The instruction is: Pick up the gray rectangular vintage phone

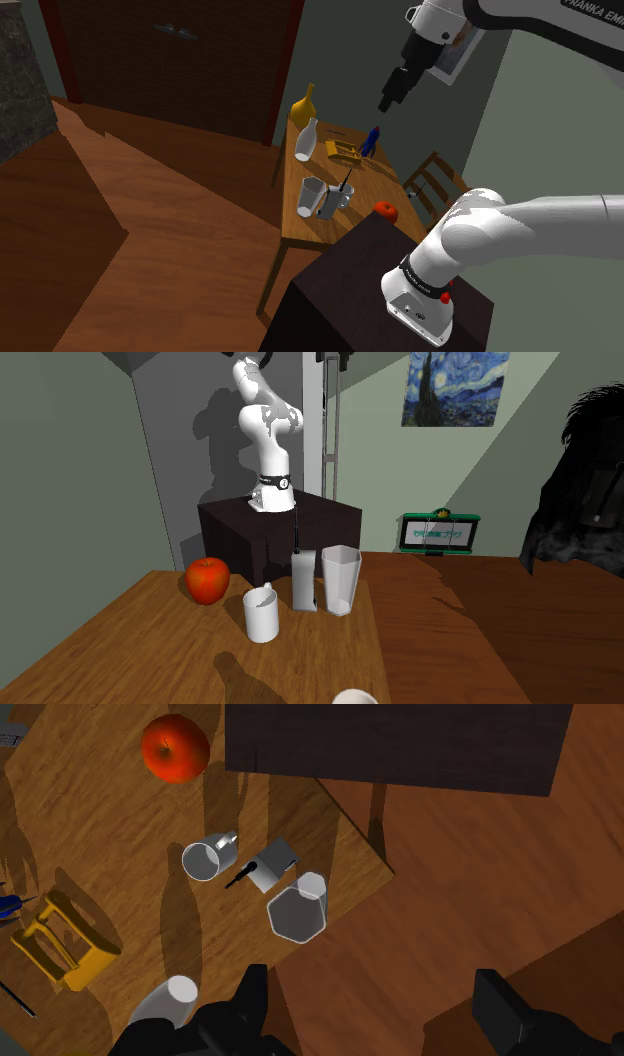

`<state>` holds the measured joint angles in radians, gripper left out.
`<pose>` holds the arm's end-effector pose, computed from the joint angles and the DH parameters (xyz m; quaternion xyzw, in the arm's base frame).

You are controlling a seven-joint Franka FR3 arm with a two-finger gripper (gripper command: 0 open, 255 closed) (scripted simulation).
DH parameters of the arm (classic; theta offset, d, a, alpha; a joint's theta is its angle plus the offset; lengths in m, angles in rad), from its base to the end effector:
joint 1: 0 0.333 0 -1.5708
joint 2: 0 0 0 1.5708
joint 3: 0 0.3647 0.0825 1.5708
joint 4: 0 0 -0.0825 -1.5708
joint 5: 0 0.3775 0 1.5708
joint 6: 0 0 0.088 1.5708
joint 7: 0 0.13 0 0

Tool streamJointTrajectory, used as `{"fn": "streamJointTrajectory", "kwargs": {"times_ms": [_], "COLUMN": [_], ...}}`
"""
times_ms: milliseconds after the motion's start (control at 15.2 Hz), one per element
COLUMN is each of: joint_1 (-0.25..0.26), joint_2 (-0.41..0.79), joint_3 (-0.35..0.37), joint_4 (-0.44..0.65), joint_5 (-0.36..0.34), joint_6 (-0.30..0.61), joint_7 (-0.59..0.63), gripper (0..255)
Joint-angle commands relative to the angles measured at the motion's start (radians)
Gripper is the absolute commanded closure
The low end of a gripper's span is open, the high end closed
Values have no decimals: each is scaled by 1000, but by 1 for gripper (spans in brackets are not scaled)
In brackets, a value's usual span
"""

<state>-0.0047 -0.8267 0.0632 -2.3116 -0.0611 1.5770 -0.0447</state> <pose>0.2560 0.0159 0.6340 0.9967 0.0412 0.0454 0.0539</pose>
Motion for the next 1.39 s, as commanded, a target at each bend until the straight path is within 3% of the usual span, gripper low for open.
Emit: {"fn": "streamJointTrajectory", "kwargs": {"times_ms": [0,660,1320], "joint_1": [0,17,30], "joint_2": [0,76,341], "joint_3": [0,-168,-343], "joint_4": [0,-239,-337], "joint_5": [0,-85,-154], "joint_6": [0,283,611], "joint_7": [0,-265,-534], "gripper": [0,0,0]}}
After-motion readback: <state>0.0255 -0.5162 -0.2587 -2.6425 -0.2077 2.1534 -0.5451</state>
